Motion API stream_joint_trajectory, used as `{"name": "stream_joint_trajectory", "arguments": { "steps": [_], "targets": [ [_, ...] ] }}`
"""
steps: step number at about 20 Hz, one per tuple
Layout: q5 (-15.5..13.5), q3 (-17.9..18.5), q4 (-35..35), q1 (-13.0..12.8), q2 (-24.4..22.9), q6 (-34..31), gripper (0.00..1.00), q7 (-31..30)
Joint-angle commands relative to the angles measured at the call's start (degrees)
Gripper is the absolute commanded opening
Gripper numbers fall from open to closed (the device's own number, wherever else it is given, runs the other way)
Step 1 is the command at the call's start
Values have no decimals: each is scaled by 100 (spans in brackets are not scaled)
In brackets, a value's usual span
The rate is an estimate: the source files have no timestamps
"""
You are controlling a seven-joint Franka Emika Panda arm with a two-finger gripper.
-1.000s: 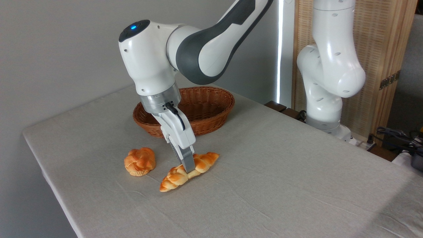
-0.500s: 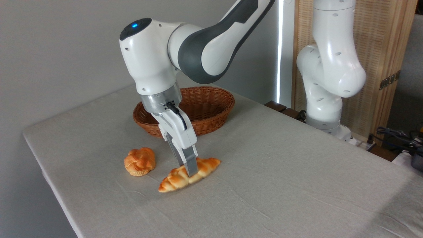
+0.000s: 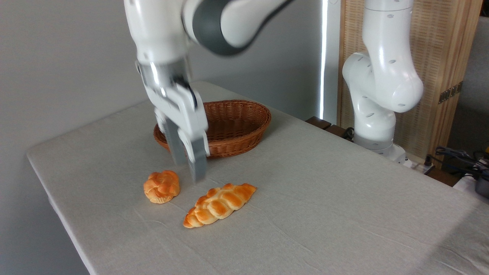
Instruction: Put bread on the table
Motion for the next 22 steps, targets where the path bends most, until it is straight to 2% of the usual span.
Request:
{"name": "stream_joint_trajectory", "arguments": {
  "steps": [1,4,7,11,22],
  "targets": [
    [-24,-854,931,788,33,-817,100,-442],
    [-172,-1234,1424,1211,41,-1591,100,-460],
    [-393,-1305,1628,1475,42,-1813,100,-460],
    [-287,-1262,1619,1520,33,-1813,100,-433],
    [-270,-1200,1584,1537,15,-1839,100,-416]
  ]
}}
